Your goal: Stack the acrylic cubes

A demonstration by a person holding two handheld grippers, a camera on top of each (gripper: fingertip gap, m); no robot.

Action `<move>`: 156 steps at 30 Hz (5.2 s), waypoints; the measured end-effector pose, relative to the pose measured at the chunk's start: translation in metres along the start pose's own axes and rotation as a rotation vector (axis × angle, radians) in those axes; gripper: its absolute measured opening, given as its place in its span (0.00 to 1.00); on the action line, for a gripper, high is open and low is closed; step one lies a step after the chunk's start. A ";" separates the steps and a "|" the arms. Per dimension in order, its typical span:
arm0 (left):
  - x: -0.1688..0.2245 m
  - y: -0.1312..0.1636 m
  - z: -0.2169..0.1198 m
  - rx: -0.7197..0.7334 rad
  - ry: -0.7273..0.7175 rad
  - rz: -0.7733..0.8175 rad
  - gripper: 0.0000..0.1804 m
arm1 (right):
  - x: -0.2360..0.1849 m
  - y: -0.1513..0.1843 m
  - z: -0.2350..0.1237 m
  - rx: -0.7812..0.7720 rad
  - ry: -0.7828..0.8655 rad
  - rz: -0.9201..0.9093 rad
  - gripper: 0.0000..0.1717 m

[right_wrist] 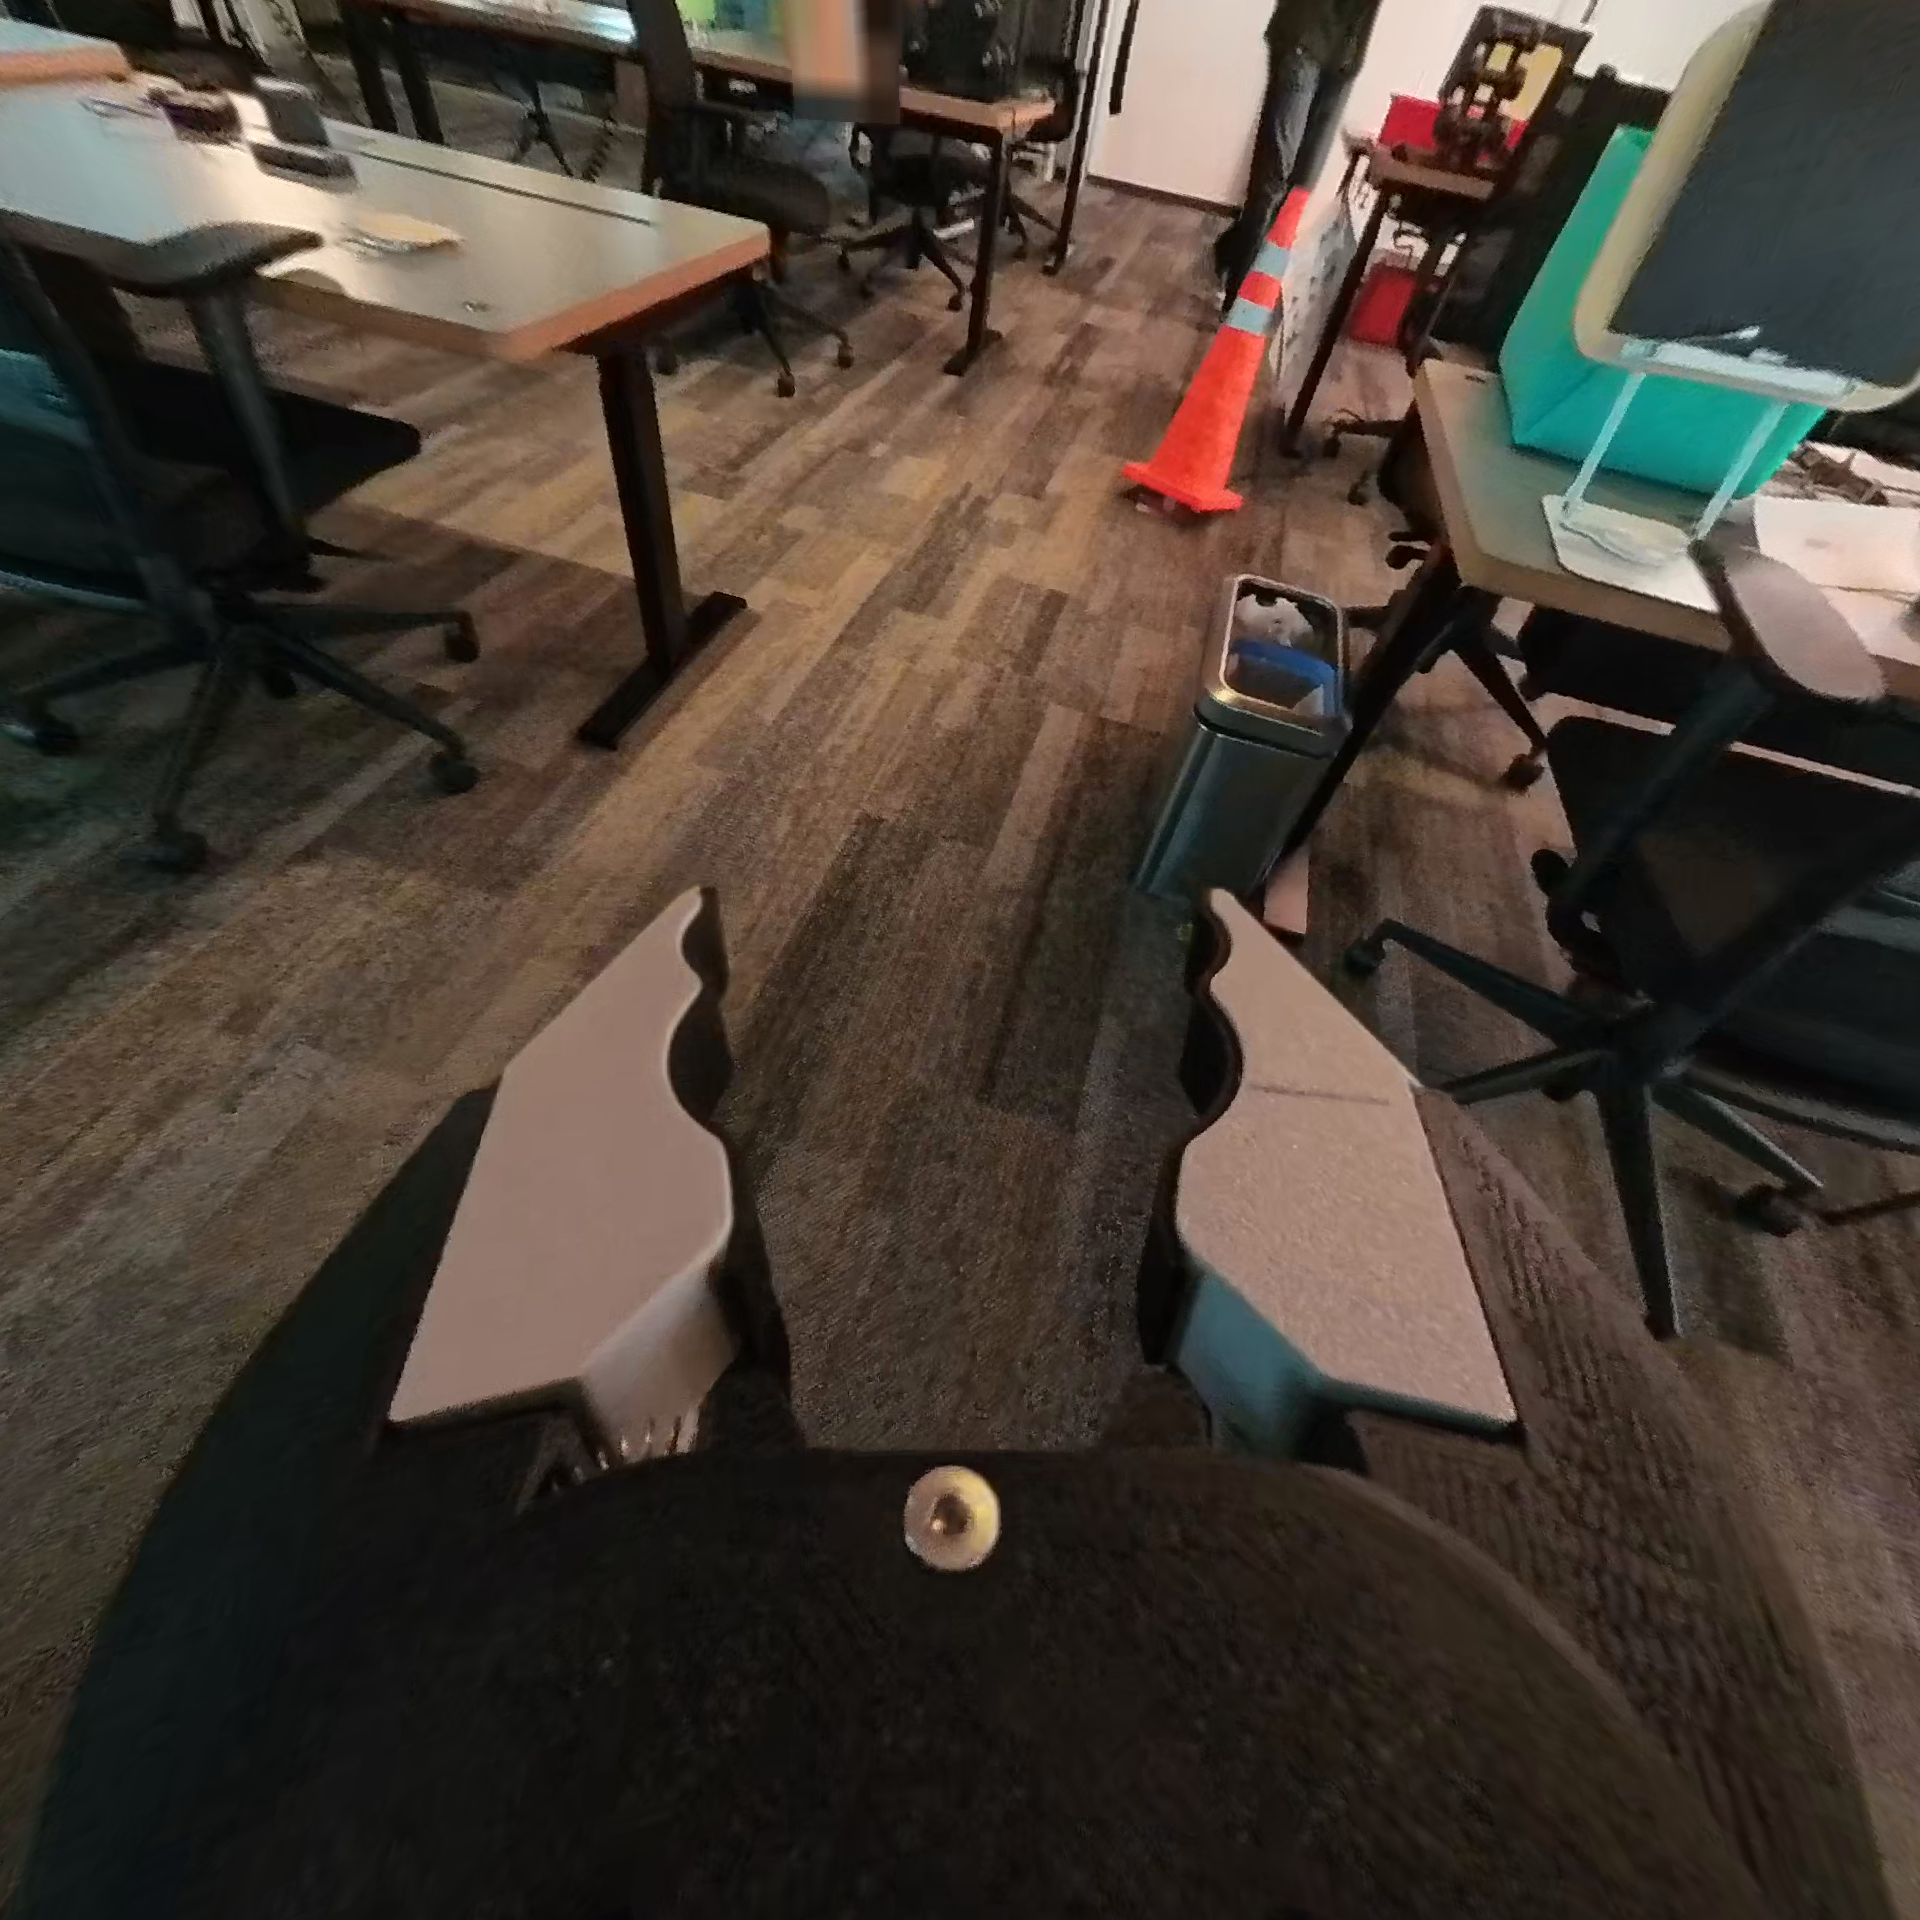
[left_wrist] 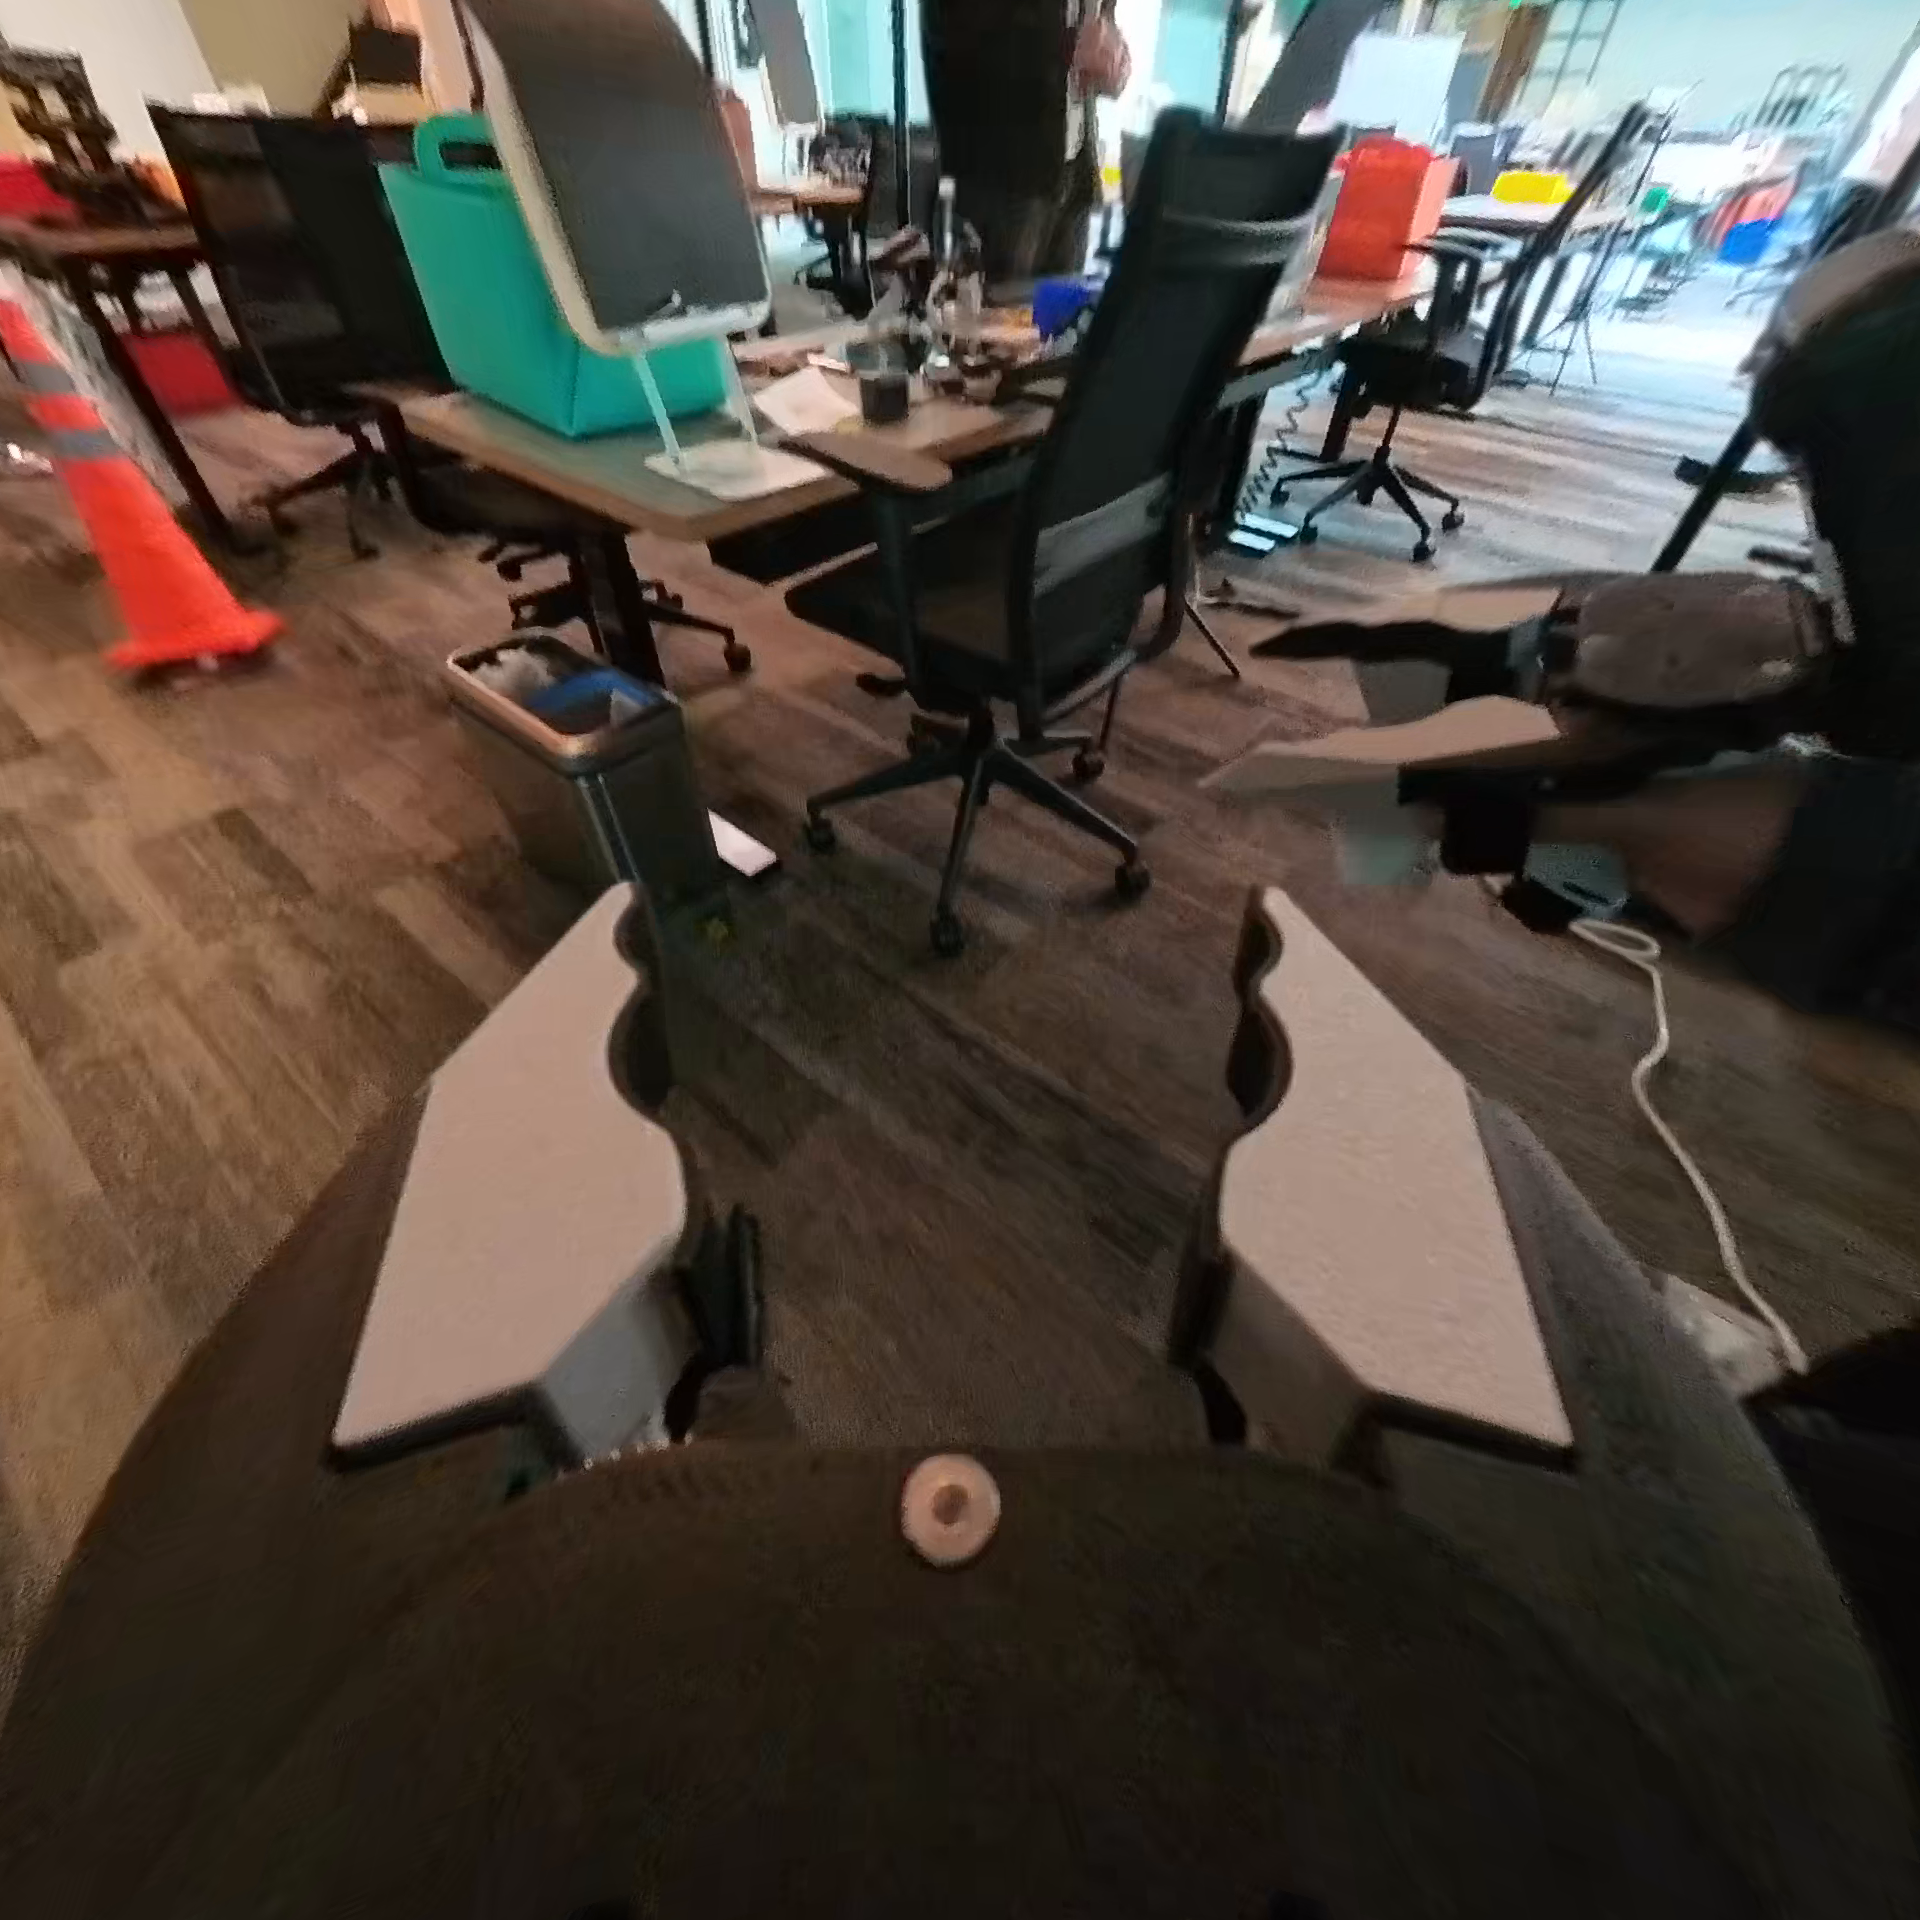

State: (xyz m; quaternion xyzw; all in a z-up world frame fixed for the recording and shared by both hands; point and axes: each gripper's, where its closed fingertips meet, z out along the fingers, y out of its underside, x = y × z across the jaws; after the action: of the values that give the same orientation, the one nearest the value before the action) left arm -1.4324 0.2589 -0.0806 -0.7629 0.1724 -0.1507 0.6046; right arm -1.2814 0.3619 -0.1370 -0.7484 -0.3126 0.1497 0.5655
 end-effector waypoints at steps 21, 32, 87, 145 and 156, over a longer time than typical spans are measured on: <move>-0.403 -0.003 0.326 0.180 -0.510 0.099 0.32 | 0.227 0.057 0.486 -0.233 0.080 0.281 0.28; -0.627 0.091 0.518 0.087 -0.495 -0.069 0.23 | 0.309 0.275 0.794 -0.481 0.155 0.404 0.27; -0.450 -0.182 0.745 0.183 0.623 0.112 0.29 | 0.205 0.205 0.281 -1.097 0.924 1.017 0.15; 0.816 0.050 -0.202 0.279 2.078 0.306 0.34 | -0.625 0.378 -0.456 -0.035 2.457 2.362 0.14; 0.971 0.071 -0.319 0.204 1.918 0.243 0.32 | -0.696 0.395 -0.887 -0.268 2.608 1.717 0.15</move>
State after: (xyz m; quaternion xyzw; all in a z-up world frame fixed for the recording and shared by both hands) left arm -0.7095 -0.4664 -0.0579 -0.2367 0.6556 -0.6593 0.2819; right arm -1.1803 -0.8146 -0.3186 -0.3470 0.8666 -0.3392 0.1164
